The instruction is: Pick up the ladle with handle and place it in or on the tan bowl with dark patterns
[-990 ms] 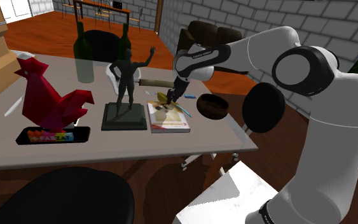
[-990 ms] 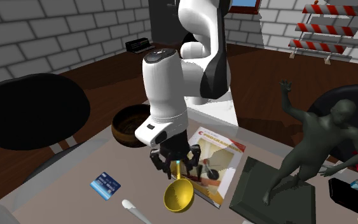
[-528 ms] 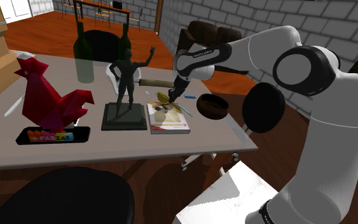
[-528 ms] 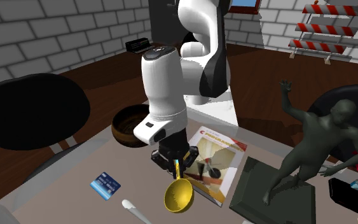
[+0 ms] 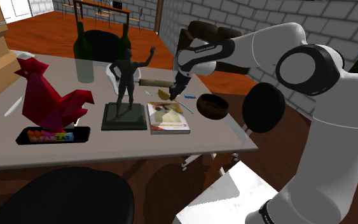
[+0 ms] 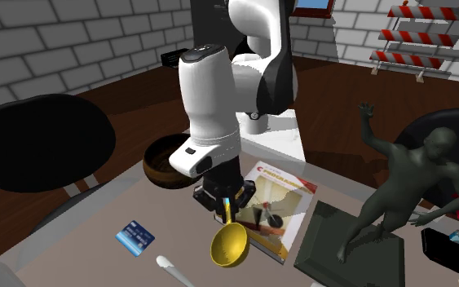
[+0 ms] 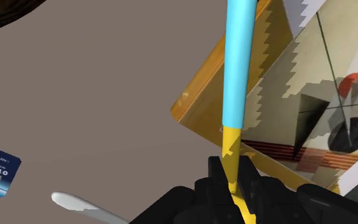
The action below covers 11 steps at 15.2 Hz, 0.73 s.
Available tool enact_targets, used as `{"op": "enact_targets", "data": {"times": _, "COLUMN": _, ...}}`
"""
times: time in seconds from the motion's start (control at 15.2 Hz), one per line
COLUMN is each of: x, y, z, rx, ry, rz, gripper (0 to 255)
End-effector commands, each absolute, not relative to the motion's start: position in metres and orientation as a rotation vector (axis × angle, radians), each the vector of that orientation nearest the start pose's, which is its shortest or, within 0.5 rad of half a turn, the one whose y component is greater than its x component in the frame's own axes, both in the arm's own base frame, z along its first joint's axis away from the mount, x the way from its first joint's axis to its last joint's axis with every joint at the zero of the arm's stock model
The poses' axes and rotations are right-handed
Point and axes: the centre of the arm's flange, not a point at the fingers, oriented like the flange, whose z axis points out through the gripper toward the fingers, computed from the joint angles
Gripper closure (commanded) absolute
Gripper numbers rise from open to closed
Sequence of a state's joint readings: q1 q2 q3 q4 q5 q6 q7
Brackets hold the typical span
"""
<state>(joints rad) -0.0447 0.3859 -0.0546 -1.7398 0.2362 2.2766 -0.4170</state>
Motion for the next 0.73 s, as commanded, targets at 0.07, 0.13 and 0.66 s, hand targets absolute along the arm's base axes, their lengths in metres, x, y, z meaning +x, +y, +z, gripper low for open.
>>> {"op": "enact_targets", "data": {"times": 0.07, "x": 0.665, "y": -0.057, "z": 0.387, "rx": -2.989, "ry": -0.275, "rz": -0.286, "gripper": 255}}
{"op": "enact_targets", "data": {"times": 0.13, "x": 0.665, "y": -0.057, "z": 0.393, "rx": -2.989, "ry": -0.275, "rz": -0.286, "gripper": 255}}
{"op": "enact_targets", "data": {"times": 0.66, "x": 0.665, "y": -0.057, "z": 0.435, "rx": -2.989, "ry": -0.275, "rz": -0.286, "gripper": 255}}
